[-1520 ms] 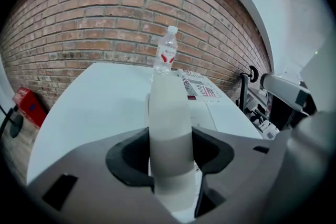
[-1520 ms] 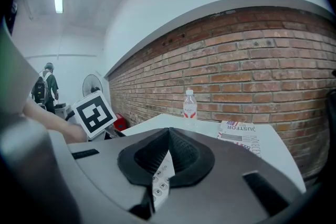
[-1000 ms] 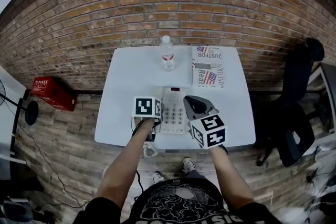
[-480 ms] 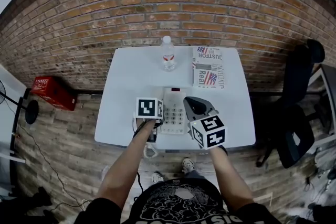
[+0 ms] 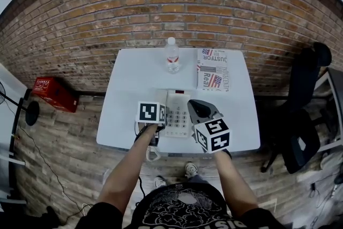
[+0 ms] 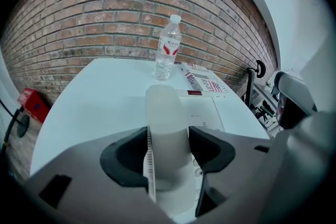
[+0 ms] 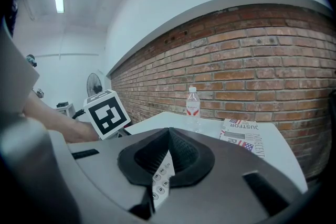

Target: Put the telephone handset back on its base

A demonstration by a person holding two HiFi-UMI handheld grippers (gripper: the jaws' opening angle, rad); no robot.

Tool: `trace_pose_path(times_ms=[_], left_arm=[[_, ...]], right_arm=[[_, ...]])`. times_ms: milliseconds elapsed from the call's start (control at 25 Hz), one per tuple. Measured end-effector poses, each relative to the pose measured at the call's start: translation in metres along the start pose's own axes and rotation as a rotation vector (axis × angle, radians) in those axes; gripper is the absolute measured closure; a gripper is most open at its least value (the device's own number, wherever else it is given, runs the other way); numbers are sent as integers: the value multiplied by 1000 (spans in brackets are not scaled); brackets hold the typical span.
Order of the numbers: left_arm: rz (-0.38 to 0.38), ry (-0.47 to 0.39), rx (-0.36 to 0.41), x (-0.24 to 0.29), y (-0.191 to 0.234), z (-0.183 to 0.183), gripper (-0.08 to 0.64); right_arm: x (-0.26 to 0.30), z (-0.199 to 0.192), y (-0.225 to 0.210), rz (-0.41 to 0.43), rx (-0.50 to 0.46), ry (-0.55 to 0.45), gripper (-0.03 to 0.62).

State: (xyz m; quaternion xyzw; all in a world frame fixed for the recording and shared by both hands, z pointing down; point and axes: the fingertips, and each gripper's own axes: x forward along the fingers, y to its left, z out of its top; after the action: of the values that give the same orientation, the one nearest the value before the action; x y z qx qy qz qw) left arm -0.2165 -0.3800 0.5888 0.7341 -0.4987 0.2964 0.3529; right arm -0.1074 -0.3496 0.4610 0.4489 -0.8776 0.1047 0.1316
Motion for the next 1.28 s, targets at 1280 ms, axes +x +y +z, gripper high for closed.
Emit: trace_pose_path(times_ms=[1280], left_arm=[[-26, -715, 205, -187, -5, 101, 490]], right_arm=[[-11, 68, 3, 29, -56, -104, 591]])
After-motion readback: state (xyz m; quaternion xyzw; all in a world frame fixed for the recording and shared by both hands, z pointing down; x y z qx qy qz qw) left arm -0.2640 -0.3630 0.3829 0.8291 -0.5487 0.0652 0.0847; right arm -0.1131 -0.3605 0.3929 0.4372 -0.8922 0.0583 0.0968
